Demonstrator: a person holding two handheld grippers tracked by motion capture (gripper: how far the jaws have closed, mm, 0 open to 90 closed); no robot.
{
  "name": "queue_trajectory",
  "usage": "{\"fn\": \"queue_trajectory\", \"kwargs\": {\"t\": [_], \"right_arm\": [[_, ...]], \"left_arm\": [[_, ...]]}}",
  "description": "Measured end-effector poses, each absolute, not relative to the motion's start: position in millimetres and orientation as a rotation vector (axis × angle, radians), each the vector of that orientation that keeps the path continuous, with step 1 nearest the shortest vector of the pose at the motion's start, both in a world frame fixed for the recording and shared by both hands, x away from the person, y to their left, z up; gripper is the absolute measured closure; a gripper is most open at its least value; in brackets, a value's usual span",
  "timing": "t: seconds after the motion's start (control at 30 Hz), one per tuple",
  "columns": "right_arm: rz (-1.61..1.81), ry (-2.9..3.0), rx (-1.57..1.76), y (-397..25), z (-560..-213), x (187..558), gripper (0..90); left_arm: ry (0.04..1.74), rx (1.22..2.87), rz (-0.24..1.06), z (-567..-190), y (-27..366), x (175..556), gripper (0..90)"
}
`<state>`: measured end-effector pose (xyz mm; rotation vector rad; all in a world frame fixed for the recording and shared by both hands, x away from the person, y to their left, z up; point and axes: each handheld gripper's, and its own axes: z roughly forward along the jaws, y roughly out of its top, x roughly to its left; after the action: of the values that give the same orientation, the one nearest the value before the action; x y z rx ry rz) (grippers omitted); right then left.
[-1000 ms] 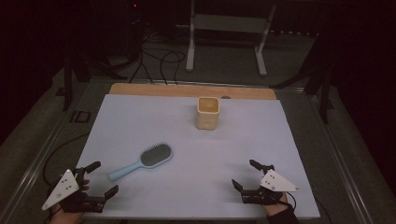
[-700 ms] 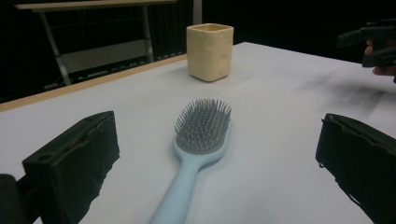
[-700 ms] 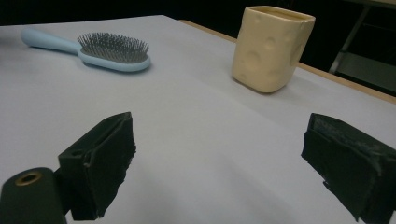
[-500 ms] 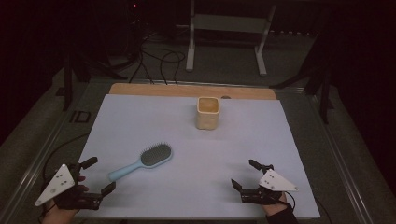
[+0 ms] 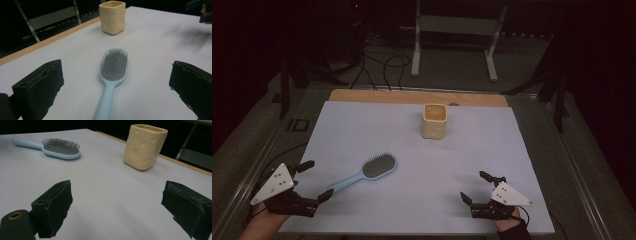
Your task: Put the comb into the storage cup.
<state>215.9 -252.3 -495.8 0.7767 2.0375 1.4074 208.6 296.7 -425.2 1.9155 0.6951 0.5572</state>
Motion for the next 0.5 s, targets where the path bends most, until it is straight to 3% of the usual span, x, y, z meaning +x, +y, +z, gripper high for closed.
{"fn": "queue_trajectory", "kwargs": {"t": [0.5], "right_arm": [[1.421, 2.037, 0.777, -252.9, -495.0, 216.0, 8.8]], "left_arm": [[0.658, 2.065, 0.507, -409.6, 281.6, 222.5, 0.0]]}}
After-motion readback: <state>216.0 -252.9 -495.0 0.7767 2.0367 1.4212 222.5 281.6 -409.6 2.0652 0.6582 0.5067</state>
